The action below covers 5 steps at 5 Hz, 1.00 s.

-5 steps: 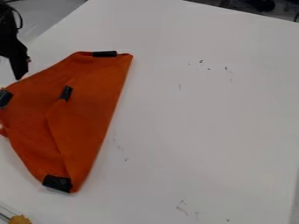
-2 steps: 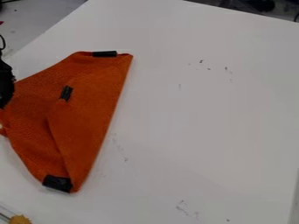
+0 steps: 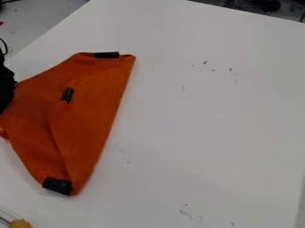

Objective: Fold the cloth from left to right

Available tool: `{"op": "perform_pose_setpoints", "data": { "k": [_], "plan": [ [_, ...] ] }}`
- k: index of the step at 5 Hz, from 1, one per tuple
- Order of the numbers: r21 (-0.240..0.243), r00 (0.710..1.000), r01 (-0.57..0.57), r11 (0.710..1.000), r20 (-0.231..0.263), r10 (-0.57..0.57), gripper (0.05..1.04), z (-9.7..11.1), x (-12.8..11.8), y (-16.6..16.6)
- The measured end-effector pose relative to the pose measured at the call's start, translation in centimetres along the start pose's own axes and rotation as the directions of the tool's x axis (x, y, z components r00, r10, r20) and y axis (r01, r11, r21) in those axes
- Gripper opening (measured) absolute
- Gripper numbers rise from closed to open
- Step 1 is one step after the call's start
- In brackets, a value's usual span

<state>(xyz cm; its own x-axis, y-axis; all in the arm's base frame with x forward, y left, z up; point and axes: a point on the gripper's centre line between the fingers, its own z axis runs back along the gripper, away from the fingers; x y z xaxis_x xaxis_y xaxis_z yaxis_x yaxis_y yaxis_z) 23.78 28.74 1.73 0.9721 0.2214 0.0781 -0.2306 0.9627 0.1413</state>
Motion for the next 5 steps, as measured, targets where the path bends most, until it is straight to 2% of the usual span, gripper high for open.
{"op": "perform_pose_setpoints", "data": {
  "k": [1, 2, 3, 4, 5],
  "plan": [
    [-0.002, 1.0, -0.002, 1.0, 0.007, 0.002, 0.365, 0.0, 0.0, 0.0],
    [-0.008, 1.0, 0.003, 1.0, 0.011, -0.002, 0.16, -0.3, 0.2, -0.1],
    [-0.009, 1.0, -0.002, 1.0, 0.008, 0.002, 0.069, -0.4, 0.1, -0.2],
    [0.013, 1.0, -0.003, 1.0, 0.007, 0.003, 0.058, 0.1, -0.2, -0.3],
    [0.077, 0.999, 0.027, 0.997, 0.033, -0.03, 0.058, 3.1, 0.7, -1.8]
  ]
}}
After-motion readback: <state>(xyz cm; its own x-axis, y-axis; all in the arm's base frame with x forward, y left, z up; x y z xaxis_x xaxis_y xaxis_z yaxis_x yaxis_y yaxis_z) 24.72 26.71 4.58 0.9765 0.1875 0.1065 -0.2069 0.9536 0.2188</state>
